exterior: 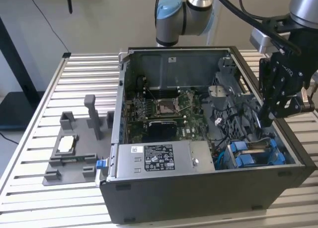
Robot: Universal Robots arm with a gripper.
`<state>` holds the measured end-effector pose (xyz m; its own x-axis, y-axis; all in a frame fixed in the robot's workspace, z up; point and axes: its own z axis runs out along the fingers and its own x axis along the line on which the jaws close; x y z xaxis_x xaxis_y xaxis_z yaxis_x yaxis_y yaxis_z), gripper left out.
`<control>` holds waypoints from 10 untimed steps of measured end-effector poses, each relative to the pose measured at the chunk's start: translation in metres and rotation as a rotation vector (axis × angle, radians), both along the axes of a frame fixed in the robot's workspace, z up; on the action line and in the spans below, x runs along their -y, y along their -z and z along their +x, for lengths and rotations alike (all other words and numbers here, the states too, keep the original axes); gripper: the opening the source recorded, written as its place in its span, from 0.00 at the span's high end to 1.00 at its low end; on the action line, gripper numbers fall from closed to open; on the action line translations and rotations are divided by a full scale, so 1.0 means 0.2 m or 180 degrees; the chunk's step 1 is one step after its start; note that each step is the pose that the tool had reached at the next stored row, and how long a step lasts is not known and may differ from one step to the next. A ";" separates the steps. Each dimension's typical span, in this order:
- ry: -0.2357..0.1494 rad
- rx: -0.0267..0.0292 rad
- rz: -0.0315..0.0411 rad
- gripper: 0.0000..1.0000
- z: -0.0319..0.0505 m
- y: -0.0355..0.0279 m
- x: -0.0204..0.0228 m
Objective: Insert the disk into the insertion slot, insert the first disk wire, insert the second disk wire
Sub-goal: 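Insert the first disk wire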
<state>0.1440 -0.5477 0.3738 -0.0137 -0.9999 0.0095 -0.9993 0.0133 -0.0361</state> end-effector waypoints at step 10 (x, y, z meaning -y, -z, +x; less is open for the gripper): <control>0.0000 -0.0141 0.0001 0.81 0.058 0.046 0.045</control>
<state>0.1556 -0.5567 0.3645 -0.0132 -0.9999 0.0098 -0.9999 0.0133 0.0082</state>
